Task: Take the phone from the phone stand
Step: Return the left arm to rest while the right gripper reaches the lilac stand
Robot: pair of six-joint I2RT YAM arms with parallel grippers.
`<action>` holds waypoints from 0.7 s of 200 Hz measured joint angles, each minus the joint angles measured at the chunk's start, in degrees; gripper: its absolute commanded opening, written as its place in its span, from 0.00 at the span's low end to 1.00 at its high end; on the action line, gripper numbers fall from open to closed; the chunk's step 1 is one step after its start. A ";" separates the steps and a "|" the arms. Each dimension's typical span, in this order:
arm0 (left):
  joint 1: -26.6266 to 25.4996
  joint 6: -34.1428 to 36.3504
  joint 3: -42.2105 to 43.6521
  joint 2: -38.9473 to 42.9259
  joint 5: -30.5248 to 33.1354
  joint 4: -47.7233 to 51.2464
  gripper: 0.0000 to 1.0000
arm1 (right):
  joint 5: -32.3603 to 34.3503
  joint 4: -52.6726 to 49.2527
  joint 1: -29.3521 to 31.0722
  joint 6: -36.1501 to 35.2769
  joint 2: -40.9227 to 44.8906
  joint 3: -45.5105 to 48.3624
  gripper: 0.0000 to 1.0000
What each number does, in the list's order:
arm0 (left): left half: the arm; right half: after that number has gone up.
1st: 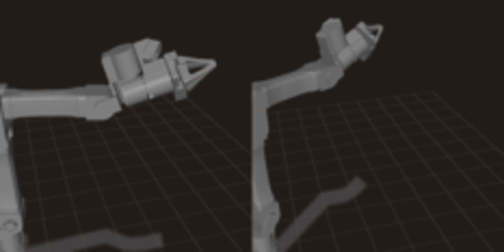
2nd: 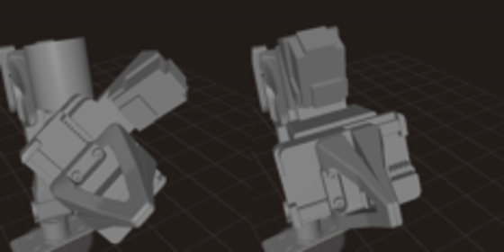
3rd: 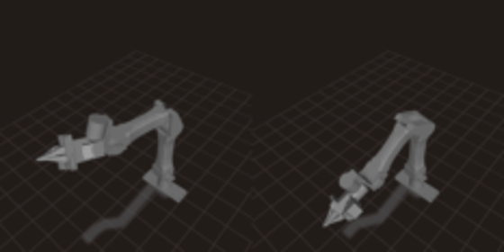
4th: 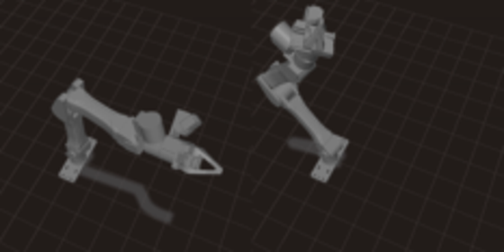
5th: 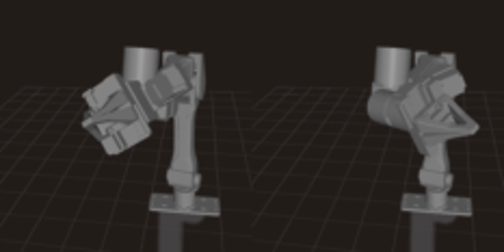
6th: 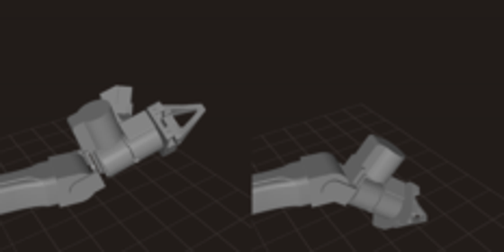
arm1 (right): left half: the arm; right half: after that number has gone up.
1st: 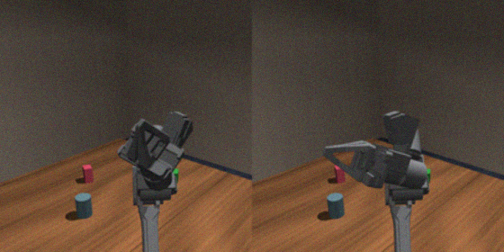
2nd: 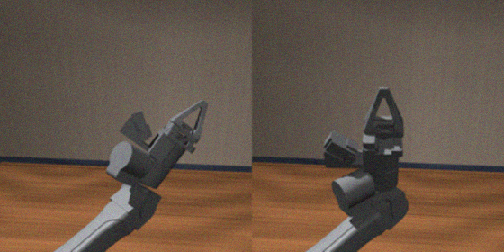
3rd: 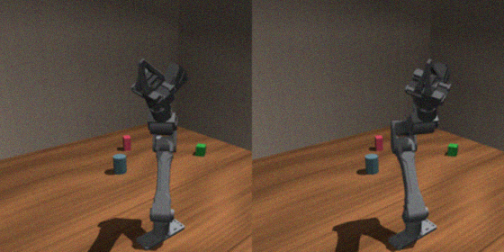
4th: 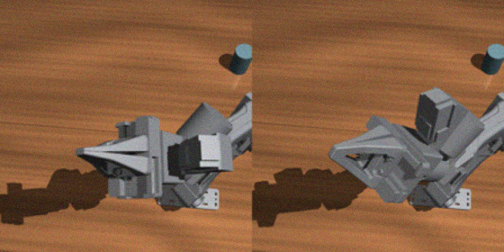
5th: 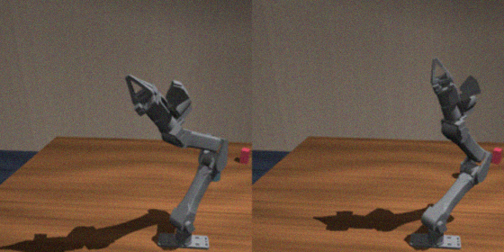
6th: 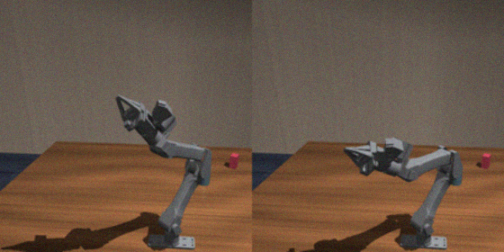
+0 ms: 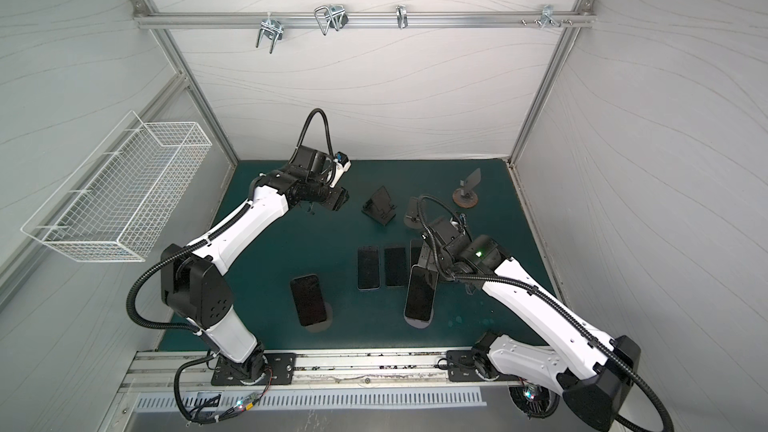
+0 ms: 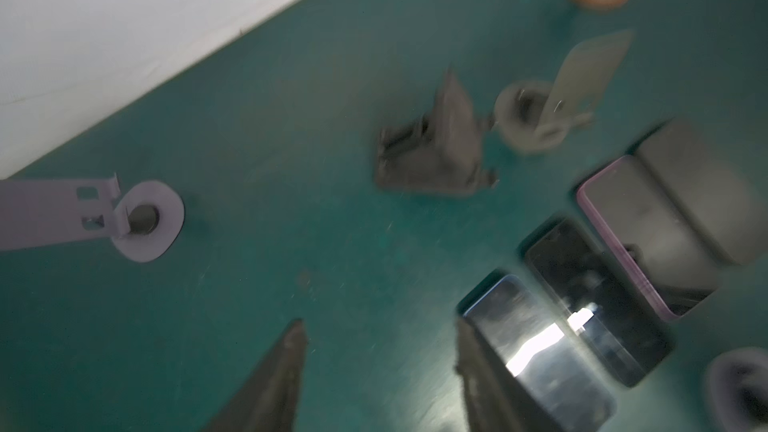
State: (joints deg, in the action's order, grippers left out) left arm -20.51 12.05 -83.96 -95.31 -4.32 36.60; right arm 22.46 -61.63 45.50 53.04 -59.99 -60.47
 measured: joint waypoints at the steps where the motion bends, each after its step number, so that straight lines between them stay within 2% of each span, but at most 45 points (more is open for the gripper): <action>1: 0.15 -0.07 0.26 0.07 0.00 -0.04 0.68 | -0.04 -0.07 0.09 0.07 0.00 0.00 0.99; 35: 10.25 -1.40 10.71 4.28 -1.51 -3.82 0.86 | -2.25 -1.01 4.52 3.06 0.15 0.00 0.99; 53: 15.28 -1.64 16.52 7.28 -1.79 -6.40 0.91 | -3.06 -1.05 5.92 3.76 0.09 -0.02 0.99; 112: 19.37 1.29 34.75 17.66 -3.21 -14.36 0.99 | -4.15 -1.20 7.91 4.20 -3.87 -0.02 0.99; 140: 24.35 1.38 37.66 19.06 -6.67 -15.43 1.00 | -4.61 -1.27 8.87 4.59 -6.75 0.02 0.99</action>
State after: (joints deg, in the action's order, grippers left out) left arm 3.84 13.43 -46.30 -76.25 -10.98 21.17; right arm 17.85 -62.89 54.37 57.63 -66.74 -60.45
